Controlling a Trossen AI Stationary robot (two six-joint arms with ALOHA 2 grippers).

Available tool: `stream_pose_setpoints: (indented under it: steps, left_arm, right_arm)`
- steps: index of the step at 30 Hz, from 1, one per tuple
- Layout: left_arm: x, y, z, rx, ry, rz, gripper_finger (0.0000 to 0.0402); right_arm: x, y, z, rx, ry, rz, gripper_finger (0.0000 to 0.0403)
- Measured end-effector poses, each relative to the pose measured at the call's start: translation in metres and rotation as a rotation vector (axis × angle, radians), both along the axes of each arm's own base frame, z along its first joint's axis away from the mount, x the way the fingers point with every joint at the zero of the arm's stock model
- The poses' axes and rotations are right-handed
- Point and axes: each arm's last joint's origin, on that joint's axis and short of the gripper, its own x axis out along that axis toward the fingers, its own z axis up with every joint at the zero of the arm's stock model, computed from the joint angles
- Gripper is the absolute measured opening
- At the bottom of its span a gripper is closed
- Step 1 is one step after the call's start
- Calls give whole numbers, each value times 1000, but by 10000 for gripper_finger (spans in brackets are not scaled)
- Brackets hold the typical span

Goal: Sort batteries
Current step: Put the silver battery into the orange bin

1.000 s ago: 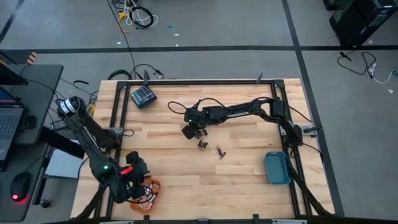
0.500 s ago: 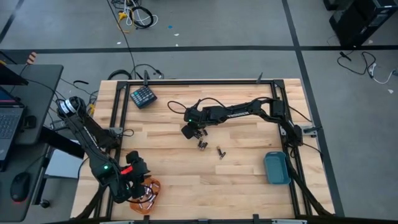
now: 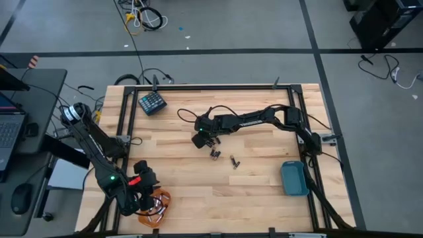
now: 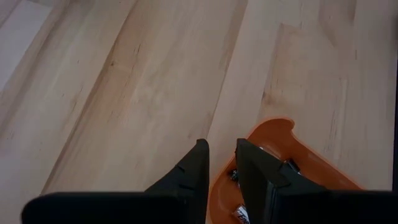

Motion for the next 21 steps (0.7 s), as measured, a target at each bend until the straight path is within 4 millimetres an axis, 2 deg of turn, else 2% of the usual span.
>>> stream_pose_setpoints:
  steps: [6,14,21]
  left_arm:
    - [0,0,0,6,-6,3,78]
    - [1,1,1,26,-37,14,78]
    - [2,2,2,51,-78,29,78]
  right_arm:
    - [1,8,-1,-11,5,47,94]
    - [-1,27,-4,-61,84,262,17]
    - [0,37,-1,-85,75,354,8]
